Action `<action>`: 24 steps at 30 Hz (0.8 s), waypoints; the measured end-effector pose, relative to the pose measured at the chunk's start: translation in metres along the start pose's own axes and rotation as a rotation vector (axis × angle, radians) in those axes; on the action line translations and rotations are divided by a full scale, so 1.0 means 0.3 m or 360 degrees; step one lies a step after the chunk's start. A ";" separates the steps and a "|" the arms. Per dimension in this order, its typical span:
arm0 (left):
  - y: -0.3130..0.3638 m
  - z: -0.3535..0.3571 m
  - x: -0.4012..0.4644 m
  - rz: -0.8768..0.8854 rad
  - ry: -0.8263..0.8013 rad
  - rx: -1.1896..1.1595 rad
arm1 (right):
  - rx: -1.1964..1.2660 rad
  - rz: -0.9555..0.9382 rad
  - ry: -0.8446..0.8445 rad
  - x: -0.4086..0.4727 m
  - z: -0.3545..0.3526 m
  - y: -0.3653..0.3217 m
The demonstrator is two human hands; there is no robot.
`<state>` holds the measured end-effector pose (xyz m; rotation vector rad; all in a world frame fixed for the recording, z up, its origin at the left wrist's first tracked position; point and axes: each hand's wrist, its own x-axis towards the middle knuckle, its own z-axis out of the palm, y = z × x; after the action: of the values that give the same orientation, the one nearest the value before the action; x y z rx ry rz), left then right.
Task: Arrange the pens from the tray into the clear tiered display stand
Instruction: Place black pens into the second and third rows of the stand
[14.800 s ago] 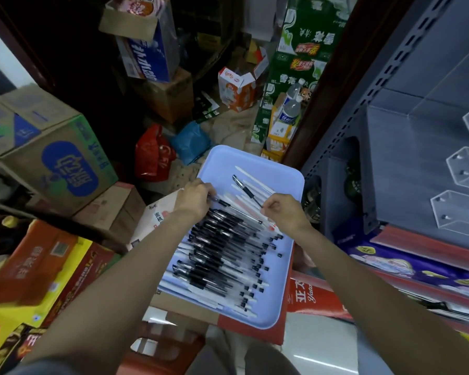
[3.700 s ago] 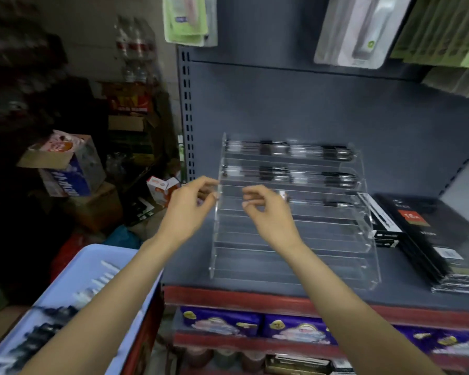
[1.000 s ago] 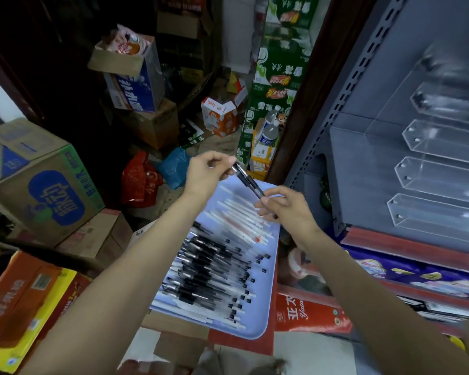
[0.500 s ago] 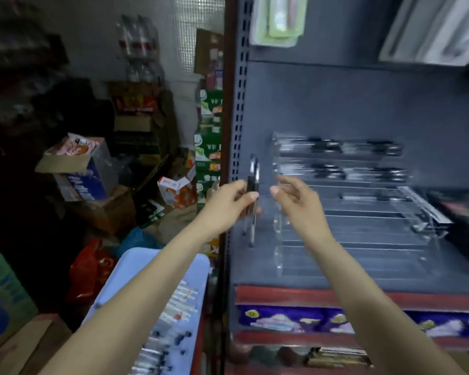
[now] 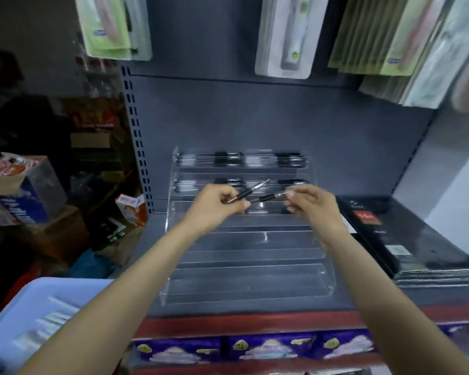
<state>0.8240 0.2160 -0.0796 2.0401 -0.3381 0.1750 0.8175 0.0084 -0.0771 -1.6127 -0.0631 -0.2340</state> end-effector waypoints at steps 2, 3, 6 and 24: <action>-0.004 0.020 0.025 -0.0035 0.0043 0.0169 | -0.0266 -0.0093 0.0136 0.036 -0.060 0.008; -0.006 0.033 0.038 -0.0057 0.0048 0.0287 | -0.0384 -0.0139 0.0211 0.052 -0.088 0.014; 0.005 0.074 0.076 -0.0163 0.0004 0.0543 | -0.0625 -0.0181 0.0299 0.085 -0.148 0.045; 0.008 0.132 0.105 -0.0118 0.0010 0.0958 | -0.0541 0.0116 0.0055 0.121 -0.164 0.112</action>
<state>0.8524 0.1747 -0.0879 2.6406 -0.2192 0.2605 0.8536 -0.0461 -0.1014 -1.9447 0.0657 -0.2246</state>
